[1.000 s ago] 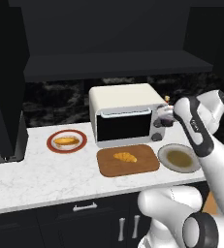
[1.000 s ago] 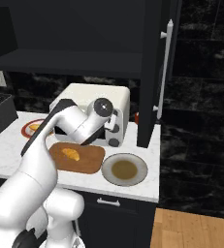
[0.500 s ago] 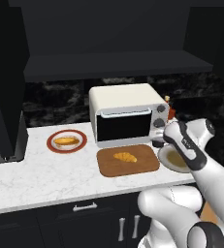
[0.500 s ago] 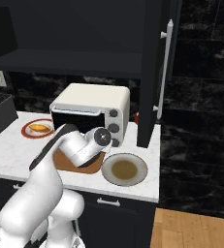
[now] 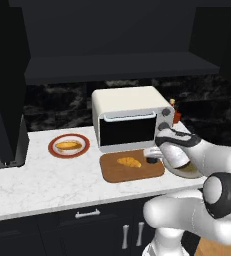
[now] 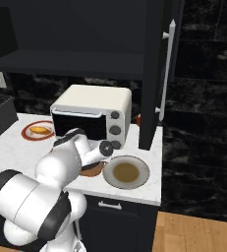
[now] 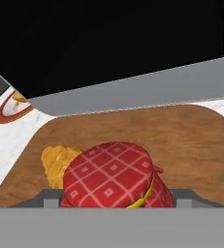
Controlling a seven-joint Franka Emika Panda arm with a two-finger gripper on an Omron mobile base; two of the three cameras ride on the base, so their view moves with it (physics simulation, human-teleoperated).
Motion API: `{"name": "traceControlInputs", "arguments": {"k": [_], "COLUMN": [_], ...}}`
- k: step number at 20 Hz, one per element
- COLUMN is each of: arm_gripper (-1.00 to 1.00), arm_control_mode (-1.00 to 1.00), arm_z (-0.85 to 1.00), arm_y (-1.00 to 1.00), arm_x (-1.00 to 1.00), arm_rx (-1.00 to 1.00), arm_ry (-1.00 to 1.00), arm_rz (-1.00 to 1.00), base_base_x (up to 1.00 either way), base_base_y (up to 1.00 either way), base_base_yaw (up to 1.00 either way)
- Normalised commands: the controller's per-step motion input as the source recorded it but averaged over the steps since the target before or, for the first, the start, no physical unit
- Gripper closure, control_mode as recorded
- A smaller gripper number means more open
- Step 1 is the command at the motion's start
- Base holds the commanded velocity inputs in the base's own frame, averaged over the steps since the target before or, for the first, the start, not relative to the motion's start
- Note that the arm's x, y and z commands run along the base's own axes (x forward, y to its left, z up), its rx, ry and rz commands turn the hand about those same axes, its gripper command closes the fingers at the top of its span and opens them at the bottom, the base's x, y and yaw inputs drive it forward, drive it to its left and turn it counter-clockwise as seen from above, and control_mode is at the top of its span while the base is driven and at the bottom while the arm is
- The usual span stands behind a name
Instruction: From the different types of pastries on the counter, select a croissant and place it on the cutting board. Then retrieve a jar of jam from the cabinet and place it alongside the croissant on the cutting board.
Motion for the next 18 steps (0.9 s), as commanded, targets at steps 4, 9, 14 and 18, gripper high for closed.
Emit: {"name": "traceControlInputs", "arguments": {"k": [4, 9, 14, 18], "arm_gripper": [1.00, 1.00, 1.00, 1.00], "arm_control_mode": [-1.00, -1.00, -1.00, -1.00], "arm_z": [-0.14, -0.05, -0.01, 0.00], "arm_y": [0.02, 0.00, 0.01, 0.02], "arm_x": [0.15, 0.00, 0.09, 0.34], "arm_rx": [0.00, 0.00, 0.00, 0.00], "arm_ry": [-0.05, -0.16, -0.15, -0.15], "arm_rz": [0.12, 0.08, 0.12, 0.14], "base_base_x": [0.00, 0.00, 0.00, 0.00], "base_base_y": [0.00, 0.00, 0.00, 0.00], "base_base_yaw": [0.00, 0.00, 0.00, 0.00]}}
